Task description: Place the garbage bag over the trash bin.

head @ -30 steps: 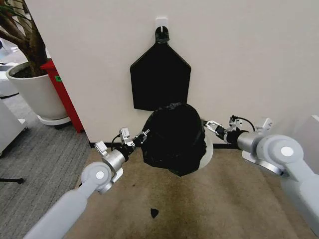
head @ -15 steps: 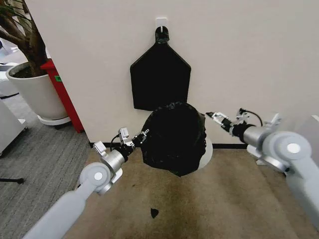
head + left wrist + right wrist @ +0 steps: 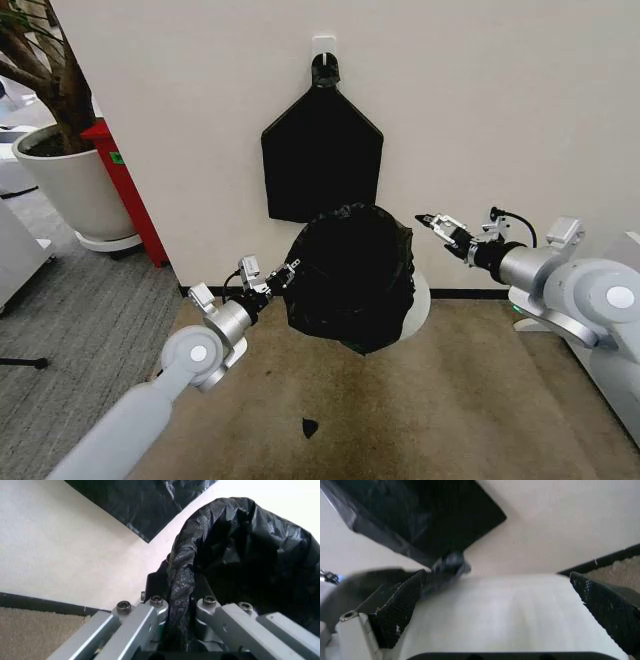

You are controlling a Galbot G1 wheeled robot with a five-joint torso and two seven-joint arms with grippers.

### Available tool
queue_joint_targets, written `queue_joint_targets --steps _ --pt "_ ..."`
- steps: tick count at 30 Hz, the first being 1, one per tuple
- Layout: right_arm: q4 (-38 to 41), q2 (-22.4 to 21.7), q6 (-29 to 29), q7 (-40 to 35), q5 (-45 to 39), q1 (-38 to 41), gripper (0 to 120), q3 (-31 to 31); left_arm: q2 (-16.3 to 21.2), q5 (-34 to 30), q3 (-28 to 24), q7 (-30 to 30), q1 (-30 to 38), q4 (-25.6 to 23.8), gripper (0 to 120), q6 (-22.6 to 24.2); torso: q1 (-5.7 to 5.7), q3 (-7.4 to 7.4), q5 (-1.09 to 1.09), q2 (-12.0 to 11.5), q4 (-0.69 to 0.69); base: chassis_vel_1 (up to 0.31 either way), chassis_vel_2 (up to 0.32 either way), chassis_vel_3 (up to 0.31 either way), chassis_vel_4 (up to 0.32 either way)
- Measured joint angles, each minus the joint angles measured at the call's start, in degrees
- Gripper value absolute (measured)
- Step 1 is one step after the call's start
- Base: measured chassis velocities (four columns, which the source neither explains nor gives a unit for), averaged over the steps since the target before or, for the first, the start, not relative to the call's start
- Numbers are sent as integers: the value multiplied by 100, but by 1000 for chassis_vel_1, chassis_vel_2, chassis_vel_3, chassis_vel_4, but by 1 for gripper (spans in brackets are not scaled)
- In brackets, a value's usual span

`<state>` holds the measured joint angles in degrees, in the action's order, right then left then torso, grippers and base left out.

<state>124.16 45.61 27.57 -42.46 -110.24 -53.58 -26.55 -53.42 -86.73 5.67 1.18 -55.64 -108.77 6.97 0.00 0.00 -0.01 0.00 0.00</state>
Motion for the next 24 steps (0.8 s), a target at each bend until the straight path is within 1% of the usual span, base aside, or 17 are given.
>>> queue_joint_targets --steps 6,10,17,24 --pt "-286 148 139 71 671 -132 100 326 -7 0 -3 2 7 -4 4 -1 0 1 2 0 0 0 0 0 0" --pt "-365 197 106 86 778 -130 100 346 16 -23 6 4 17 -19 4 0 0 0 1 0 0 0 0 0 0" --pt "-302 186 8 96 801 -133 100 346 -1 -63 5 -32 53 -19 4 0 0 0 1 0 0 0 0 0 0" --pt "-129 200 -183 127 443 -269 100 -58 -48 -25 -42 -340 104 -21 4 35 0 0 0 0 0 0 0 0 0"
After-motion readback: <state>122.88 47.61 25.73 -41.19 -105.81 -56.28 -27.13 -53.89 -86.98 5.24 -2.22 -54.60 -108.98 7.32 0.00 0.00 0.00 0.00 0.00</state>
